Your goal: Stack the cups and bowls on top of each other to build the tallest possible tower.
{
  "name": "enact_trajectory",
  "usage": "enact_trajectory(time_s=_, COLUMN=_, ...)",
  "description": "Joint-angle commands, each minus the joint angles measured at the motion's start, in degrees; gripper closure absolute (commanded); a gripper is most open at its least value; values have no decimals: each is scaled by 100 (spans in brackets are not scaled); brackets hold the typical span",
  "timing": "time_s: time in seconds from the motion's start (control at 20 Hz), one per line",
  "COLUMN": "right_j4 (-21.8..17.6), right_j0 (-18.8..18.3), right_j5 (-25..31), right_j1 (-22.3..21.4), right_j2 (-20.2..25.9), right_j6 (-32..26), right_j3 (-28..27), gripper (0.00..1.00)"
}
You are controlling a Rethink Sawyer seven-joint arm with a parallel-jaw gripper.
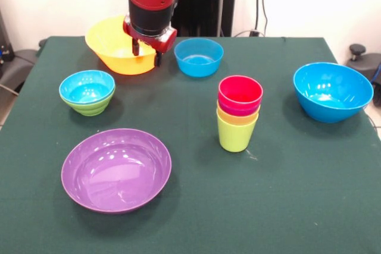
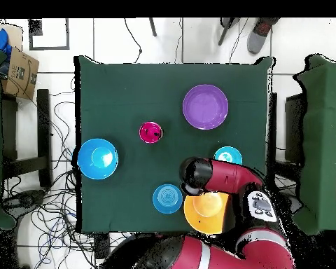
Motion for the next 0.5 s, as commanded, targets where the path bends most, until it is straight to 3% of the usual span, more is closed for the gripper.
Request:
enact_trajectory(time_s=0.05, right_j4=107, right_j0=98, right_j5=-459, right_j1=283, right_j2=303, right_j6=700, right_j3=194, gripper=0)
enact_trajectory(time_s=0.5, right_j4=91, right_j0=64, right_j5=-526, right_j1=344, right_j2=316, right_j6=674, right_j3=172, gripper=0)
